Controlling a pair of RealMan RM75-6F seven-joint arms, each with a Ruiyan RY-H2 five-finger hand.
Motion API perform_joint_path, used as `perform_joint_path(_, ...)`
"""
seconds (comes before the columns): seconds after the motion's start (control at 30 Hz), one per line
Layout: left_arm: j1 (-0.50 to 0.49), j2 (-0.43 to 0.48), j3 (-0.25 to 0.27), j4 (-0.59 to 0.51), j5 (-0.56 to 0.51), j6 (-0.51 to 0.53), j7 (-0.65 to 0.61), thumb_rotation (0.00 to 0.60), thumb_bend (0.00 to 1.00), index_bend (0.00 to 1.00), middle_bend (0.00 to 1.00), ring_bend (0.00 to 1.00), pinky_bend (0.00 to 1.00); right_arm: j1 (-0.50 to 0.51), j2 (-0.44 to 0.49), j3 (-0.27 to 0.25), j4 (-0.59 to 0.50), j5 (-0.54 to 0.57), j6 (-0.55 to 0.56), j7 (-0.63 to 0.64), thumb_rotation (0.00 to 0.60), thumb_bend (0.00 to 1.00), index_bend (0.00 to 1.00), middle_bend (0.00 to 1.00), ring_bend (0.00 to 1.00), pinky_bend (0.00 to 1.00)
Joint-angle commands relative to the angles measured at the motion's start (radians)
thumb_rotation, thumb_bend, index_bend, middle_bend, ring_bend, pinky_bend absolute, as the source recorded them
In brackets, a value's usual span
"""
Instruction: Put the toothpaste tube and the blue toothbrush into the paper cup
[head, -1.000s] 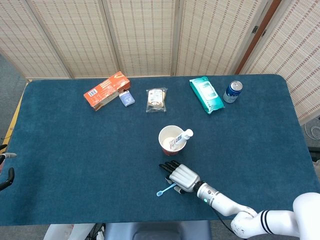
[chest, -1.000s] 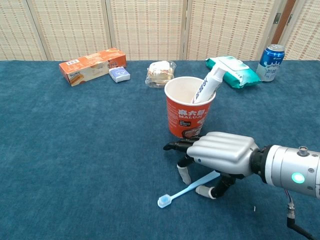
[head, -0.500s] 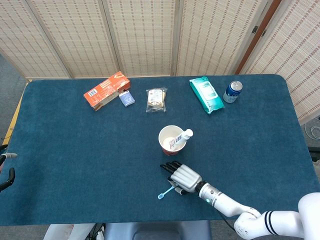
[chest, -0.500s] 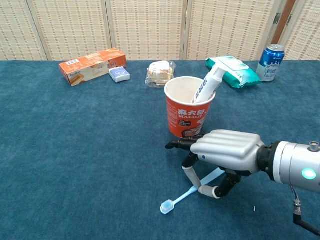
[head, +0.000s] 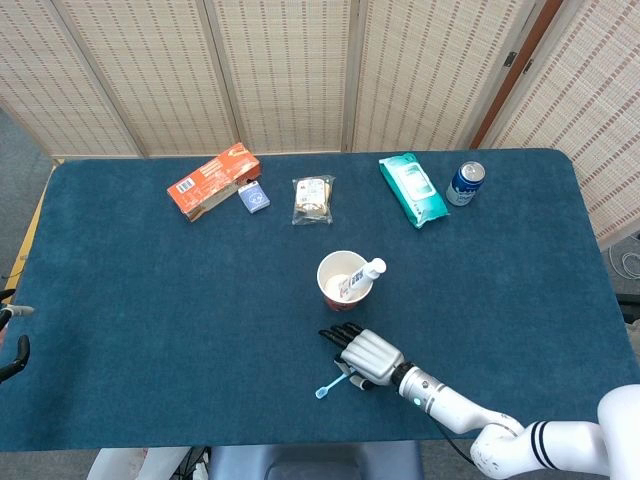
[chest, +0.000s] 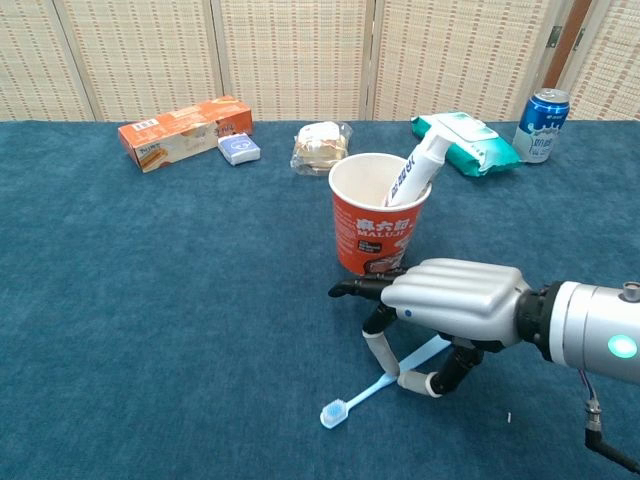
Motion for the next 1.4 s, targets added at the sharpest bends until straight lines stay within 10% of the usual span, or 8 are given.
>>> perform_joint_path(0.03,0.000,0.000,0.000,0.000,0.000,0.000,0.000,0.600,0.52,0.32,0.16,0.08,0.16,0.000,0.004,-0.002,-0.004,-0.004,0.001,0.003,0.600,0.29,0.53,0.02,0.00,0.12)
perform_joint_path(1.4,0.000,0.001,-0.001,-0.001,-0.002,-0.001,-0.002,0.600,0.52,0.32,0.16,0.08,0.16,0.002,-0.019,-0.001,0.028,-0.005,-0.012,-0.007,0.600,0.21,0.43,0.01,0.00,0.12)
